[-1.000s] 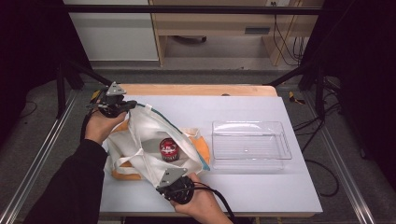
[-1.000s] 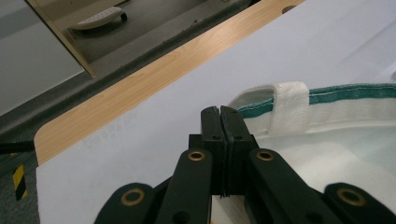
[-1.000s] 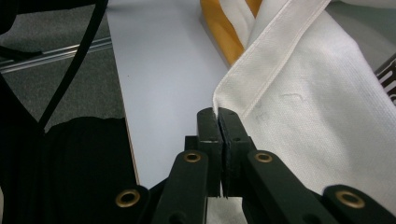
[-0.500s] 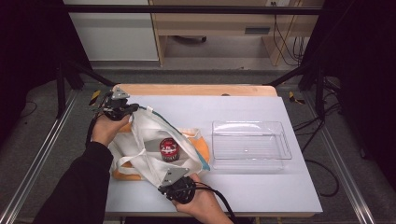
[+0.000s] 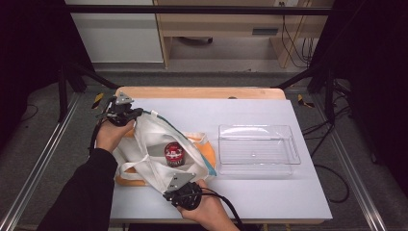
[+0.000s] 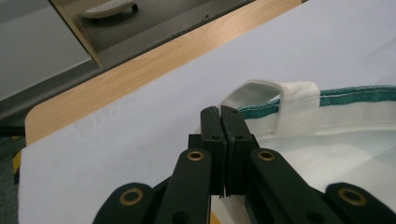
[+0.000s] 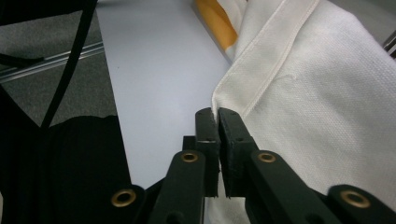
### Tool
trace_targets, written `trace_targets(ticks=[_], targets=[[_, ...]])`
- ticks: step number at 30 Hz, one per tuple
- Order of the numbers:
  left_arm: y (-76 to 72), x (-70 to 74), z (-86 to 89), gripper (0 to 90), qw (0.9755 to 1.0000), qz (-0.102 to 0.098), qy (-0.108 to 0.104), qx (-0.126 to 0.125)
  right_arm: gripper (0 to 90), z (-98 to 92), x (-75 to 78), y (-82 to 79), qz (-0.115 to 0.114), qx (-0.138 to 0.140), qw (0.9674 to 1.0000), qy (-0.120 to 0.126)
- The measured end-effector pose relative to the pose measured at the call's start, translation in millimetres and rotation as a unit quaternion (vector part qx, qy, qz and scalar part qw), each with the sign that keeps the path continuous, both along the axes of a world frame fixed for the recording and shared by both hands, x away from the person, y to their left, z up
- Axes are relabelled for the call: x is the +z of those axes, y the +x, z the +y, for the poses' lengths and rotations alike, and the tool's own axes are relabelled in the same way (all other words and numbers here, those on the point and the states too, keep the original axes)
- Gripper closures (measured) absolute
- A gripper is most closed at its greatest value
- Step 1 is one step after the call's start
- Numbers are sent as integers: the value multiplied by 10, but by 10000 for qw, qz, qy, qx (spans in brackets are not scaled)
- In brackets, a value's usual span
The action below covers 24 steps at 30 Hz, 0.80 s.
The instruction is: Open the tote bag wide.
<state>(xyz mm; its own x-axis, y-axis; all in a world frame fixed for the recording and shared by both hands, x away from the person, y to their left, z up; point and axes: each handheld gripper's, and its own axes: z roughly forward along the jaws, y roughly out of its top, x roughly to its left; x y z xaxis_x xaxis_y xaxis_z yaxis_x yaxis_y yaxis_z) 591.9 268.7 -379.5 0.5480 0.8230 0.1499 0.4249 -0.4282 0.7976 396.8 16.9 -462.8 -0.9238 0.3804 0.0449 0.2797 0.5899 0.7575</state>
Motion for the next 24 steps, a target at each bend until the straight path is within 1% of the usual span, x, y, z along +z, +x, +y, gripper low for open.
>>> trace_targets(ticks=[1,2,3,4,6,7,9,11,13,16,17,19,20,21,22,24], targets=[[-20,21,2,886,10000,-21,29,-35,851,-2,5,-4,5,0,10000,-2],[-40,38,-1,870,10000,-59,-1,-62,830,-7,13,-6,-8,5,10000,16],[-63,57,-2,842,9999,-96,14,-77,803,-10,23,-9,-28,-16,10000,35],[-92,80,-4,811,9999,-140,53,-60,769,-16,34,-10,-68,-55,9999,61],[-162,135,-8,727,9995,-305,-1,-17,709,-33,75,-22,-126,-128,9998,96],[-206,173,-8,687,9993,-376,-9,-1,665,-41,100,-30,-164,-133,9997,100],[-317,267,-2,621,9986,-531,-11,-20,587,-48,166,-62,-257,-231,9994,54],[-471,377,12,572,9976,-682,-27,-90,543,-64,247,-91,-380,-267,9989,62],[-599,445,30,547,9969,-768,-5,-164,478,-91,346,-124,-555,-335,9979,81],[-813,516,81,508,9964,-809,48,-238,444,-143,500,-154,-695,-413,9967,108],[-887,524,103,502,9962,-835,22,-251,437,-159,560,-154,-725,-432,9964,85],[-1034,515,146,494,9956,-895,-120,-255,420,-190,698,-148,-836,-467,9954,75],[-1106,502,170,485,9954,-891,-170,-293,418,-207,775,-136,-892,-463,9949,50],[-1173,480,187,478,9951,-903,-217,-339,417,-224,854,-120,-954,-469,9943,37],[-1238,453,202,472,9949,-913,-215,-365,417,-238,932,-98,-1007,-484,9937,33],[-1358,386,219,460,9948,-899,-305,-358,418,-255,1074,-22,-1093,-519,9926,-30]])
